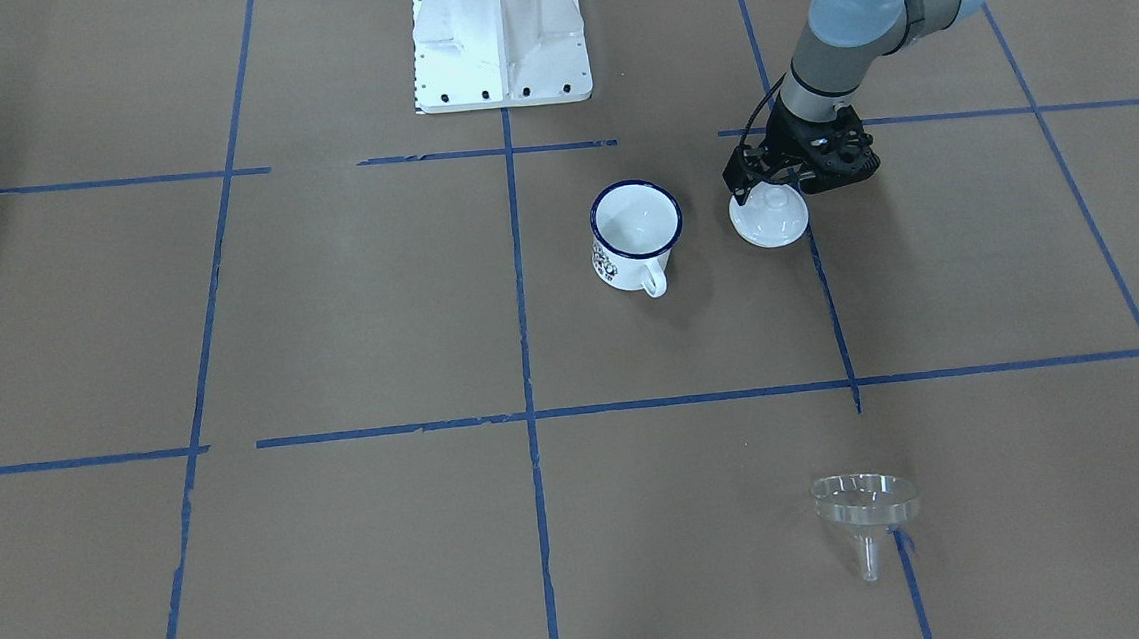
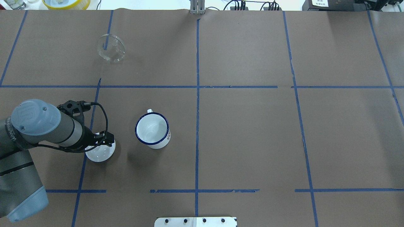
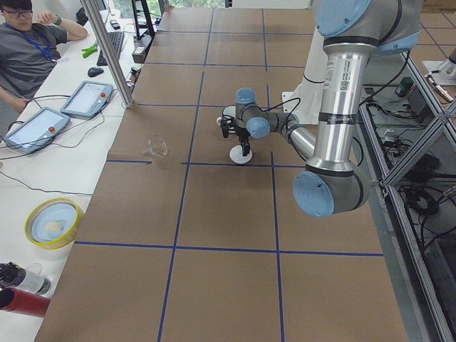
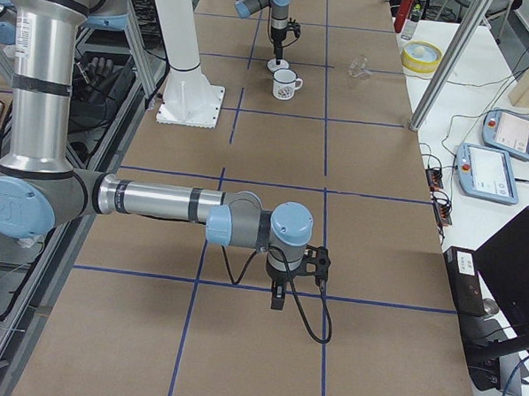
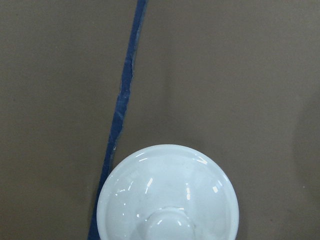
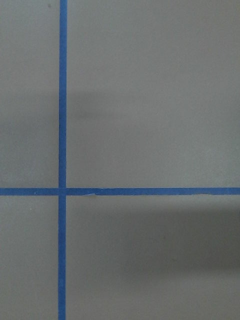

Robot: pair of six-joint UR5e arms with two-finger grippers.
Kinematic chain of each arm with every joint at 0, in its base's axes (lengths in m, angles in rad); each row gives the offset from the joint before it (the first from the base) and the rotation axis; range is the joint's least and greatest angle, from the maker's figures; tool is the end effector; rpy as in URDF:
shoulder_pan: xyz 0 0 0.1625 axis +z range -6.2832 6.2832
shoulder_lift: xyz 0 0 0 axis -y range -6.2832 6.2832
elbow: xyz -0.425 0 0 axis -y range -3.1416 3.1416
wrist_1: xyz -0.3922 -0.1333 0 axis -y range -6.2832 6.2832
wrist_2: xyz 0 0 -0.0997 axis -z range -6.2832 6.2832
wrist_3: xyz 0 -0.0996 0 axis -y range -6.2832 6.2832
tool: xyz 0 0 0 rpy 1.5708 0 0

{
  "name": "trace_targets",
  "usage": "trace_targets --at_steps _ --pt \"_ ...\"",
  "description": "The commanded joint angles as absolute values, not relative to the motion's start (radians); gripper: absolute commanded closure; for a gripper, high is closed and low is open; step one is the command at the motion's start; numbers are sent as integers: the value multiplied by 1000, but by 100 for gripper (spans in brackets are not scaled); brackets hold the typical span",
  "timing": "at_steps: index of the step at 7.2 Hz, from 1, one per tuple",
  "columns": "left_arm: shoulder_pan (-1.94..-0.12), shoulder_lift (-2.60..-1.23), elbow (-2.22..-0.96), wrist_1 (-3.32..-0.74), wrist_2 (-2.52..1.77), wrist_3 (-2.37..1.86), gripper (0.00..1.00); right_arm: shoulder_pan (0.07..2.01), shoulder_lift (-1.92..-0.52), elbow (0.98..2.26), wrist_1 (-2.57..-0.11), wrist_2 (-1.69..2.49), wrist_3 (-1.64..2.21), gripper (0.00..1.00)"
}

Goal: Remove funnel from cup
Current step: 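Move the left gripper to the white lid and grasp its knob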

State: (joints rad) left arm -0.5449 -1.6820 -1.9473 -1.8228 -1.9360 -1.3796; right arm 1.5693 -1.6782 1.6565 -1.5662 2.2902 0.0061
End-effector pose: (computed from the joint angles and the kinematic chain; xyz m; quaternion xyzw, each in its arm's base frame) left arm 0.4026 -0.3583 0.4026 -0.0301 0.3926 -0.0967 0.9141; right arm 0.0670 -0.4451 0.6702 -0.0093 -0.3519 0.0052 0.9360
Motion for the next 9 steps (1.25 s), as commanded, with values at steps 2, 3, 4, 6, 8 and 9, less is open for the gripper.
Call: trace_targets --at_steps 2,3,4,6,8,9 --pt "-546 -1683 -1937 -1844 -1936 -1381 25 1569 -1678 1657 -1566 2290 6 0" --pt "-548 -1681 -1937 -1844 -1936 -1381 36 1569 -1678 1657 -1566 2290 6 0" --pt "-551 -1680 -1940 -1844 -1934 -1381 44 1569 -1678 1657 -1566 2290 6 0" --pt "-557 -1674 -1951 -1844 -1934 -1381 82 1569 -1678 1657 -1566 2290 6 0" --pt "-560 -1674 -1962 -1839 -1934 -1381 100 1569 -1678 1657 -1566 2290 6 0" --pt "-569 -1672 -1977 -1835 -1934 -1381 100 1569 -1678 1657 -1566 2290 6 0"
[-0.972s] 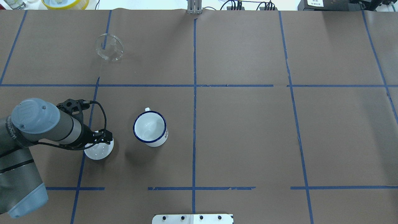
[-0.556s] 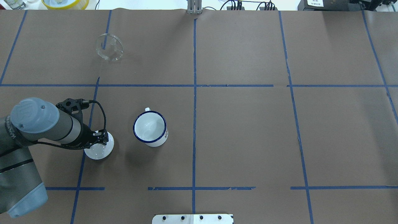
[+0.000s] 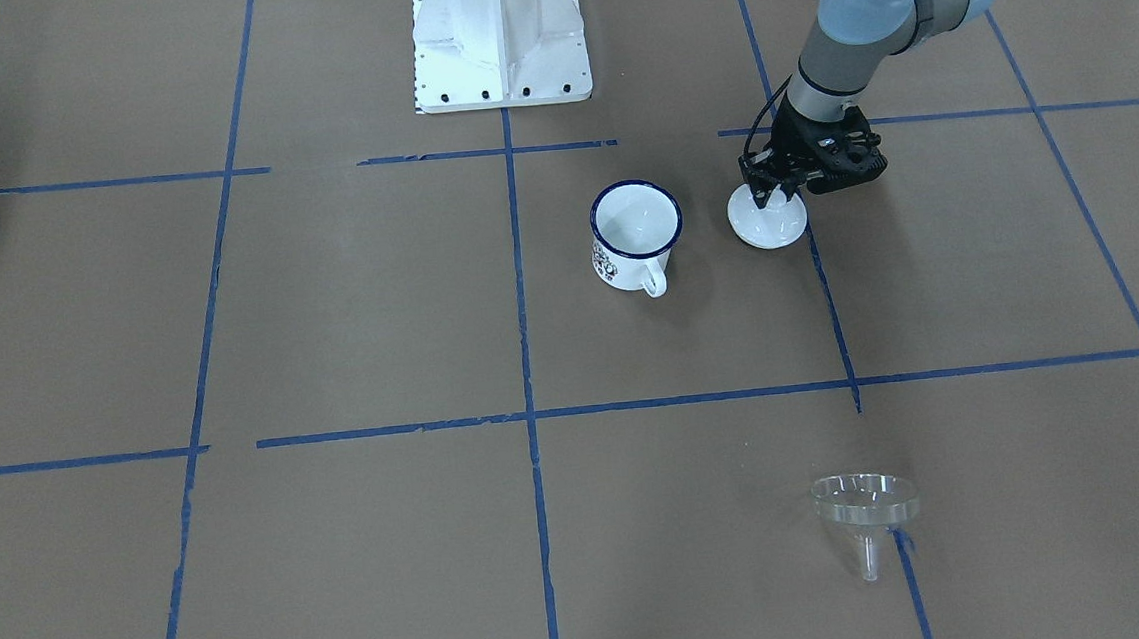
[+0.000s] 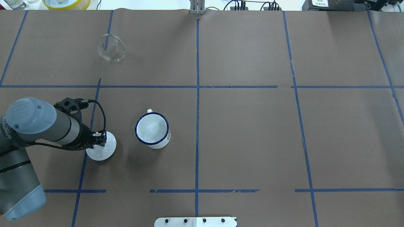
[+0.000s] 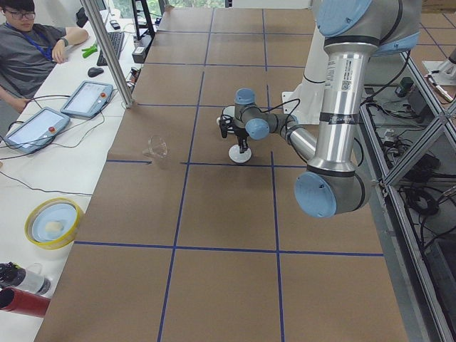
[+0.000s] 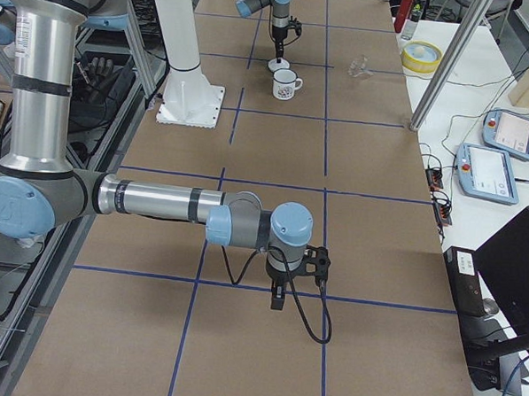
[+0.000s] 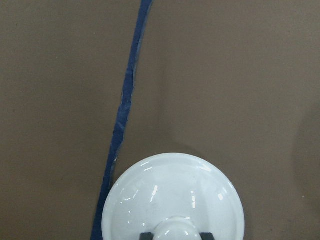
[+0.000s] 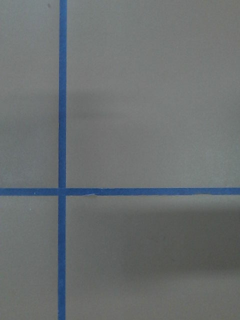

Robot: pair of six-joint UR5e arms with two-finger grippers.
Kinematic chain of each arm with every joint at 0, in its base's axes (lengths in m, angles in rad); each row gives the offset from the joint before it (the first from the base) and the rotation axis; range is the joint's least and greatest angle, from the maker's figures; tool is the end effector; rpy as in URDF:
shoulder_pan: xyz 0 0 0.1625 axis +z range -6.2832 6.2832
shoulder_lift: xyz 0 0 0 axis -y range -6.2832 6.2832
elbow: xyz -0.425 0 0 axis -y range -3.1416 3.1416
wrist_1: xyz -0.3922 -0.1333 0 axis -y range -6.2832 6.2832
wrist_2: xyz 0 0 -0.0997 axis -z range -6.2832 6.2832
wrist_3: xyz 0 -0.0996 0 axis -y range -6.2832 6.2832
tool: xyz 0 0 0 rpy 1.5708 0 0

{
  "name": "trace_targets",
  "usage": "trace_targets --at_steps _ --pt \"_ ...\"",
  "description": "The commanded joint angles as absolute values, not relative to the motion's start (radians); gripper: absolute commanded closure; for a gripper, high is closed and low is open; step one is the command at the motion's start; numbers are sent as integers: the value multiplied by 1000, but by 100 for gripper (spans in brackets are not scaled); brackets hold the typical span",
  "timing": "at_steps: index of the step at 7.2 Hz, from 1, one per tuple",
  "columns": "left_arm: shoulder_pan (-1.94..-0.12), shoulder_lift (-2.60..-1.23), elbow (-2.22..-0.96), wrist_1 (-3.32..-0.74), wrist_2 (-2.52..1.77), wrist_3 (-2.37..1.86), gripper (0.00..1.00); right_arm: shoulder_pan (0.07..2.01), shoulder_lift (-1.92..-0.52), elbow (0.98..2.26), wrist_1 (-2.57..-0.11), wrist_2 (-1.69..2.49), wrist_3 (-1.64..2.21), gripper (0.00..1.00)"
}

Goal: Remove funnel from cup
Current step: 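Lift the white lid and carry it over the mug with the left gripper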

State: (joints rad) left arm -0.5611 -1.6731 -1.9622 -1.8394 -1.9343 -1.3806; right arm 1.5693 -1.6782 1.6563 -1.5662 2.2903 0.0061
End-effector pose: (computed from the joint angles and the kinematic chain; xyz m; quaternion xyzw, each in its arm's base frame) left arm 0.3926 -0.3623 0.3979 -0.0219 0.4019 -0.1023 0.9097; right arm 0.0670 -0.4450 0.6703 -0.0094 -0.3520 0.0052 0.9359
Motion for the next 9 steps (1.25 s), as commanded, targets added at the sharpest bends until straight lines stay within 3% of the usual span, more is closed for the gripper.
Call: trace_targets --at_steps 1,4,5,7,9 --pt "-586 -1671 -2015 -1830 -1934 -1381 100 1569 -1678 1657 -1566 2290 6 0" --pt "-641 -1699 -2236 -1564 -1937 -1381 100 1569 -1678 1657 -1566 2290 6 0" --pt "-646 -1801 -2252 -1442 -1939 -1390 100 1569 -1678 1657 -1566 2290 6 0" --pt "-641 -2138 -2145 -1153 -1940 -1397 100 1569 -1678 1657 -1566 2290 6 0" --pt "-637 -2242 -2009 -1160 -1944 -1442 100 1569 -1678 1657 -1566 2290 6 0"
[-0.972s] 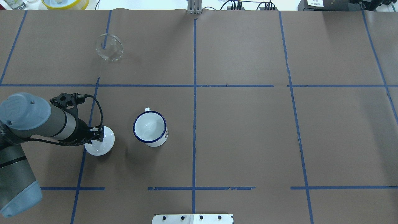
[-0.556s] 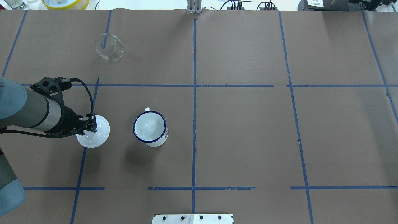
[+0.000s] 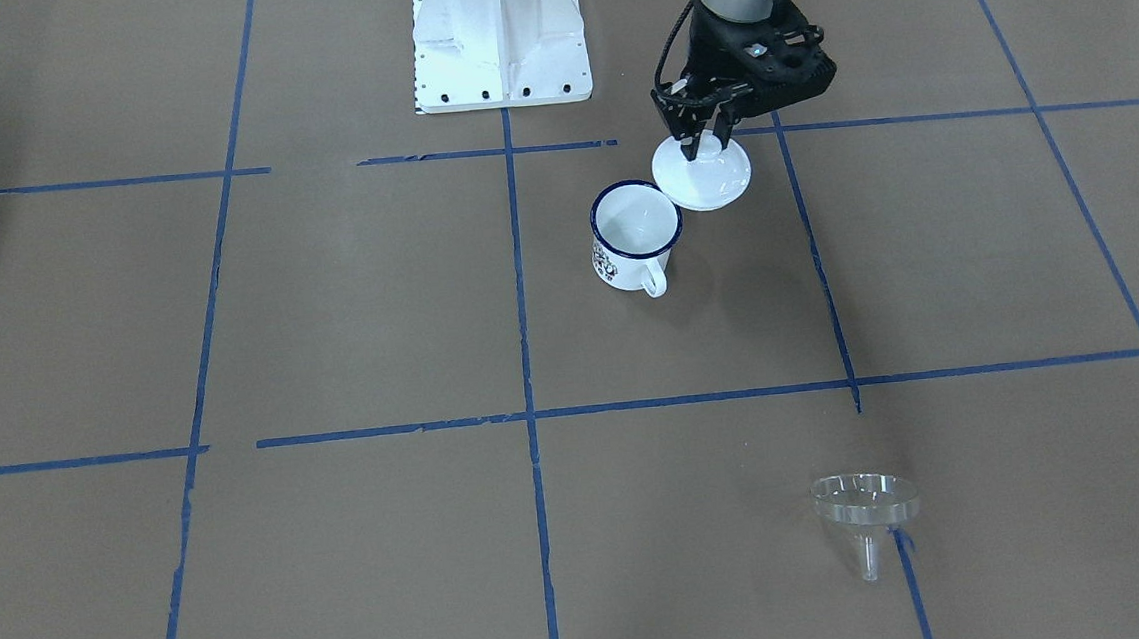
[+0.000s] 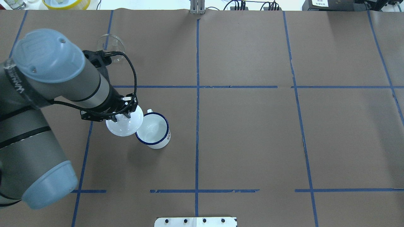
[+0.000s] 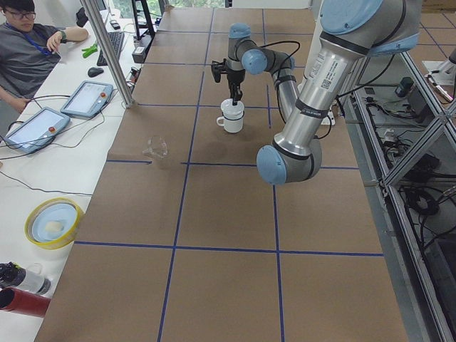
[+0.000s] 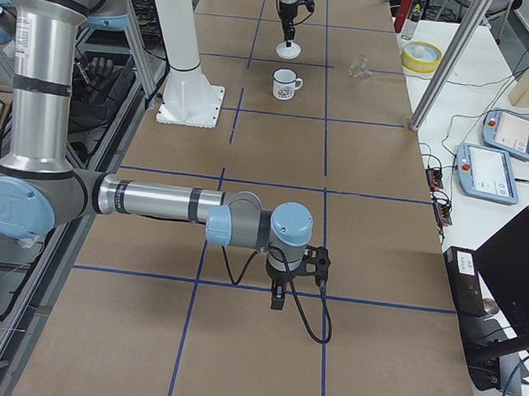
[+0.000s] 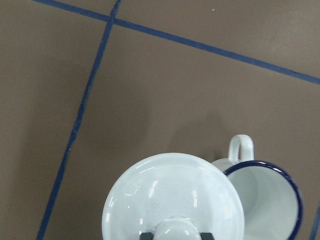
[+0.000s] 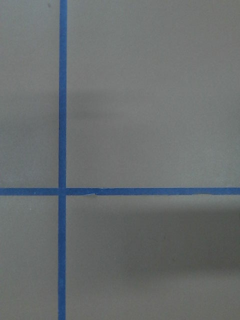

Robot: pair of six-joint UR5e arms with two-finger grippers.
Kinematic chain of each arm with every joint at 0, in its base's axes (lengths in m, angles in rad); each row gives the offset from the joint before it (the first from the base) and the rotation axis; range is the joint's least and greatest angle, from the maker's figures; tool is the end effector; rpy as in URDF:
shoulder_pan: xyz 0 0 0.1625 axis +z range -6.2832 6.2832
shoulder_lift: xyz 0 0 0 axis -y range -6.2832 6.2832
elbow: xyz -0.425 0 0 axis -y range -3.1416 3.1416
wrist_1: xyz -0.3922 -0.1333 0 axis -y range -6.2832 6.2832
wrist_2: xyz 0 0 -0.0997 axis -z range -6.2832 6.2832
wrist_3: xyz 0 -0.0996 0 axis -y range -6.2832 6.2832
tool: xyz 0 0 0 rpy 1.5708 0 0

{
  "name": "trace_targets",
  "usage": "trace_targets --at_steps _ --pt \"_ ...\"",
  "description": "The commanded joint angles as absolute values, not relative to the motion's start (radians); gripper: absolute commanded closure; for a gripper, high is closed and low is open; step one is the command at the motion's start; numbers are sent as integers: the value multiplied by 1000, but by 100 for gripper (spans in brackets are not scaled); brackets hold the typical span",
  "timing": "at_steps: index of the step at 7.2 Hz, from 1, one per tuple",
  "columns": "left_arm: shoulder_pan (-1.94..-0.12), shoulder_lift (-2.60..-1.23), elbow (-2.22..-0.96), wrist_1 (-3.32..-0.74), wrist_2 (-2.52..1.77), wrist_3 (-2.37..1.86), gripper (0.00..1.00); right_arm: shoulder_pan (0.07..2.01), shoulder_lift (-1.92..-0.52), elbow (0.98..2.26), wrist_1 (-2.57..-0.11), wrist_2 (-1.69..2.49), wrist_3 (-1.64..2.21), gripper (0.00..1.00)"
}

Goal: Remove funnel from cup
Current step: 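Lift the white lid and carry it over the mug with the left gripper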

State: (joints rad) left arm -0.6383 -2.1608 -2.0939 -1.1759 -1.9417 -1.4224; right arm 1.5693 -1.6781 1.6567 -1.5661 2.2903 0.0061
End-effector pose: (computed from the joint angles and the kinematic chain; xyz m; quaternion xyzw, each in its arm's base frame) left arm 0.3805 -0.4033 0.1681 -0.0271 0.3852 -0.1603 0.9084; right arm 0.0670 -0.4451 0.6700 -0.0092 -0.3520 0.0051 0.9359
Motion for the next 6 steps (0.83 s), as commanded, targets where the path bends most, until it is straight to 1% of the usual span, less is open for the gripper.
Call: trace_targets --at_steps 1,3,6 --pt "-635 -2255 -1952 -1213 -1944 -1463 100 1569 -1678 1657 -1566 2290 6 0" --pt "-617 -2250 -1882 -1294 -1944 -1468 100 1569 -1678 1657 -1566 2290 6 0" --pt "-607 -2243 -1888 -1304 -1950 -1468 100 1569 -1678 1657 -1566 2290 6 0"
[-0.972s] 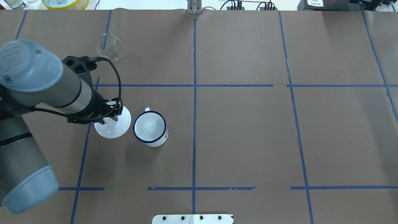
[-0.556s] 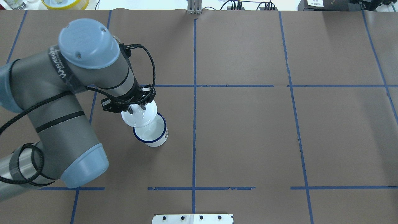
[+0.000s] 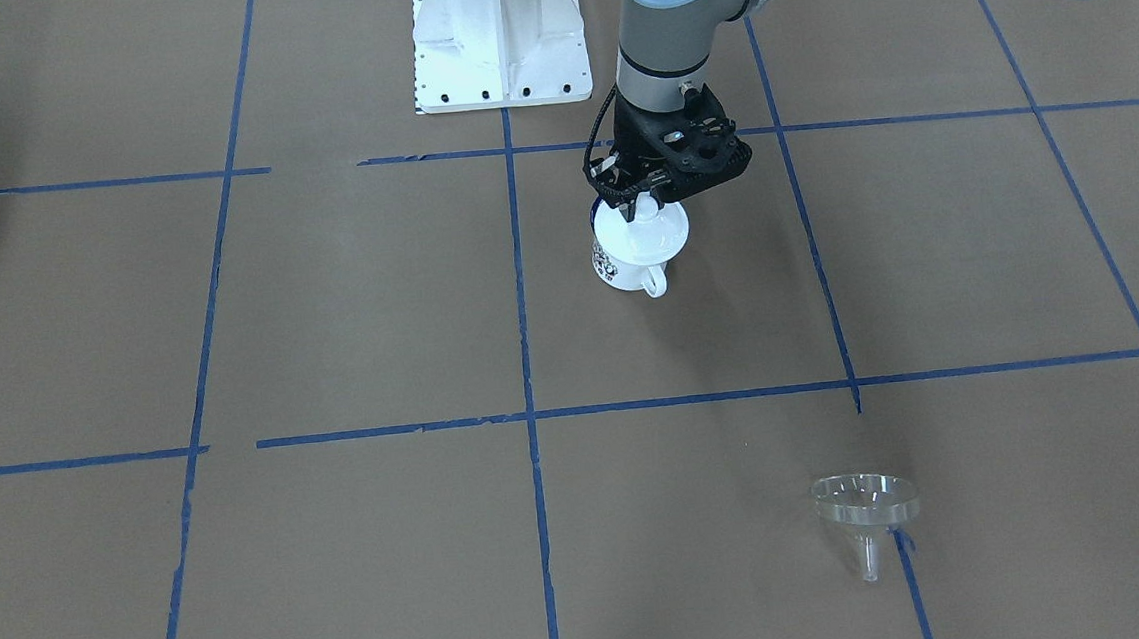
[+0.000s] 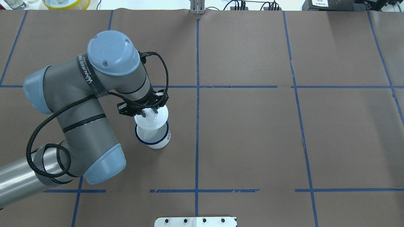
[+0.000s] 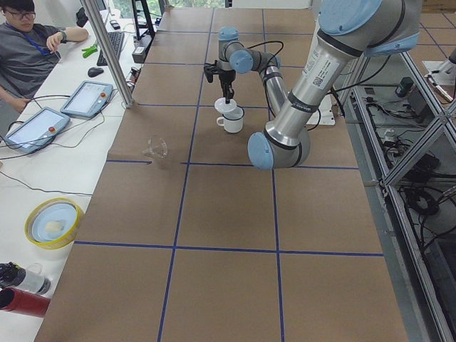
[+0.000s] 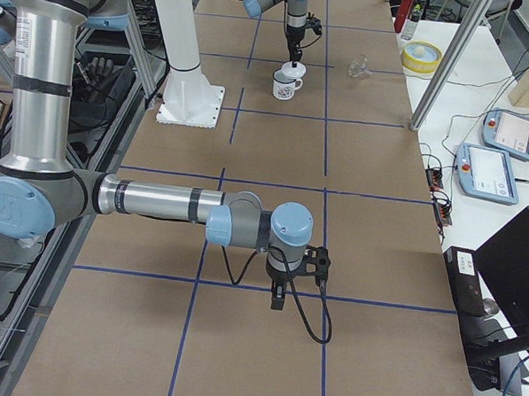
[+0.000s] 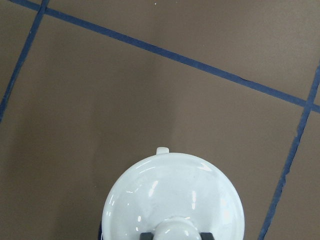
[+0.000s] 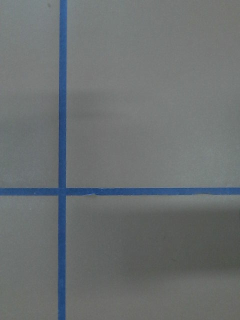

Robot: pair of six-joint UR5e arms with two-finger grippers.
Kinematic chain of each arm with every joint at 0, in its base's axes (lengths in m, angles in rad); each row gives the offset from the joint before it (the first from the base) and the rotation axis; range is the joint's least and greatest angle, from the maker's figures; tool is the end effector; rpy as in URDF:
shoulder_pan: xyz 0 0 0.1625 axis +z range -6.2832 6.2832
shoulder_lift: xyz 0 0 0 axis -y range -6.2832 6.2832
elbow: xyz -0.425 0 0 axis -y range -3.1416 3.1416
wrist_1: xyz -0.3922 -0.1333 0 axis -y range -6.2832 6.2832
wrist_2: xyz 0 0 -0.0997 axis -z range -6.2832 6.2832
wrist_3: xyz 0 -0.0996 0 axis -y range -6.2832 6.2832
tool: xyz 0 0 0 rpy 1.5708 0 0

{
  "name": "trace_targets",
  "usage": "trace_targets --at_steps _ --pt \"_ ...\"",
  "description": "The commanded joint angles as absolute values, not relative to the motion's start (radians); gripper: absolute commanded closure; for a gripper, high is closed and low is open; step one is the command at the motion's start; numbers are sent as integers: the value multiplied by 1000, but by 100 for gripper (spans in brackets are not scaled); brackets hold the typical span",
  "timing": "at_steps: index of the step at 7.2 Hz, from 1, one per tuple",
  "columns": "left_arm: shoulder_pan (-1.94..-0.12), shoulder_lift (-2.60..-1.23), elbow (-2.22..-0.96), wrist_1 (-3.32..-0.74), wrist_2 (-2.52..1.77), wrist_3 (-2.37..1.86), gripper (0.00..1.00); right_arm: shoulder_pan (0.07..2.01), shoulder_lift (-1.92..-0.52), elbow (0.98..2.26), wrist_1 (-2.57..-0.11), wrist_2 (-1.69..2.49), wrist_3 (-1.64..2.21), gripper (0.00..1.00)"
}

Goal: Remove funnel from cup
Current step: 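Lower the lid onto the mug opening and open the left gripper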

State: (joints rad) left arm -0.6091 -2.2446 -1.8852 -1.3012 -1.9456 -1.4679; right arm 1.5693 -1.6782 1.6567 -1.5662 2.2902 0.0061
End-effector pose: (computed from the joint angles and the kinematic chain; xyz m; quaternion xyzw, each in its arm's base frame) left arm 0.4507 -0.4324 0.1712 -0.0431 0.3846 -0.1669 0.9069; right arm 0.0670 -0.4451 0.6701 -0.0092 -0.3520 0.0051 0.9360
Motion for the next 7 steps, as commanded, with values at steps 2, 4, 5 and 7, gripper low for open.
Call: trace_targets --at_steps 2,4,5,7 --pt "-601 -2224 -1896 -1304 -1951 -1468 100 1569 -1678 1657 -1566 2290 6 0" --pt "-594 -2220 -1896 -1305 -1951 -1468 100 1569 -1678 1657 -1566 2290 6 0" --pt "-592 -2218 -1896 -1307 -1953 -1468 100 1569 -1678 1657 -1566 2290 6 0" --pt "-574 -2218 -1894 -1308 -1951 -1465 100 1569 -1678 1657 -1566 2290 6 0"
